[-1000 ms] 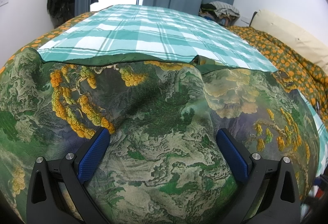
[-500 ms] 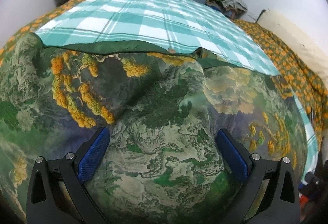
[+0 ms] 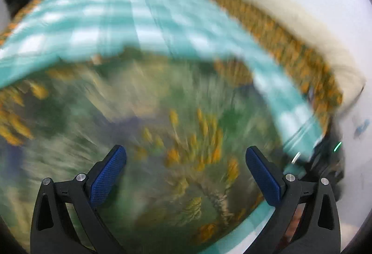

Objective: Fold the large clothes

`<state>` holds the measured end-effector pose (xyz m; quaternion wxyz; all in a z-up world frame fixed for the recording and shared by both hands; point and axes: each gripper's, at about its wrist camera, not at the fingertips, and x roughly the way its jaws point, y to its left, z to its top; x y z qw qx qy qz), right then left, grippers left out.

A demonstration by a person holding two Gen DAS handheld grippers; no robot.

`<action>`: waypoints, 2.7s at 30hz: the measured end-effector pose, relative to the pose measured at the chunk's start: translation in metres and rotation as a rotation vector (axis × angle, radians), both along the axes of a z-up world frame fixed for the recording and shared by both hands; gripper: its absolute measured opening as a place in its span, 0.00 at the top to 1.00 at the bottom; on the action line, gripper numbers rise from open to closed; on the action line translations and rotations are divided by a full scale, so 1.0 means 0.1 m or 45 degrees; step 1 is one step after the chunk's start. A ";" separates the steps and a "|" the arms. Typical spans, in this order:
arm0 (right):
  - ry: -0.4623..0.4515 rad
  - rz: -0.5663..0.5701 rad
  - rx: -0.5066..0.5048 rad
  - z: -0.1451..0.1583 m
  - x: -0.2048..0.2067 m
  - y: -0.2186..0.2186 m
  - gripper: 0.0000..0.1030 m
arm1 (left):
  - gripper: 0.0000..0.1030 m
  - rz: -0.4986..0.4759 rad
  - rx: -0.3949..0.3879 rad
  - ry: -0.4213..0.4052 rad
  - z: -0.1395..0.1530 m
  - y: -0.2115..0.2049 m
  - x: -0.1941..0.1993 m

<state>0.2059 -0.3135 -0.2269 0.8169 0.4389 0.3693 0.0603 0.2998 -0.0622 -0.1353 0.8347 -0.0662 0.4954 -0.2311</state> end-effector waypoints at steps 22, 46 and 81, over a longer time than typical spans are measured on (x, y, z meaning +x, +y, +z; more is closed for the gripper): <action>-0.684 0.332 -0.979 1.56 -0.33 1.63 0.64 | 0.01 -0.277 -0.126 -0.020 1.50 -0.23 -0.05; -0.645 0.713 -0.834 1.52 -0.29 1.96 0.51 | 0.68 0.131 0.040 0.094 0.95 2.00 0.05; -0.300 1.264 -0.583 0.58 0.39 4.54 0.56 | 0.50 0.427 -0.341 0.312 -0.43 3.49 -0.14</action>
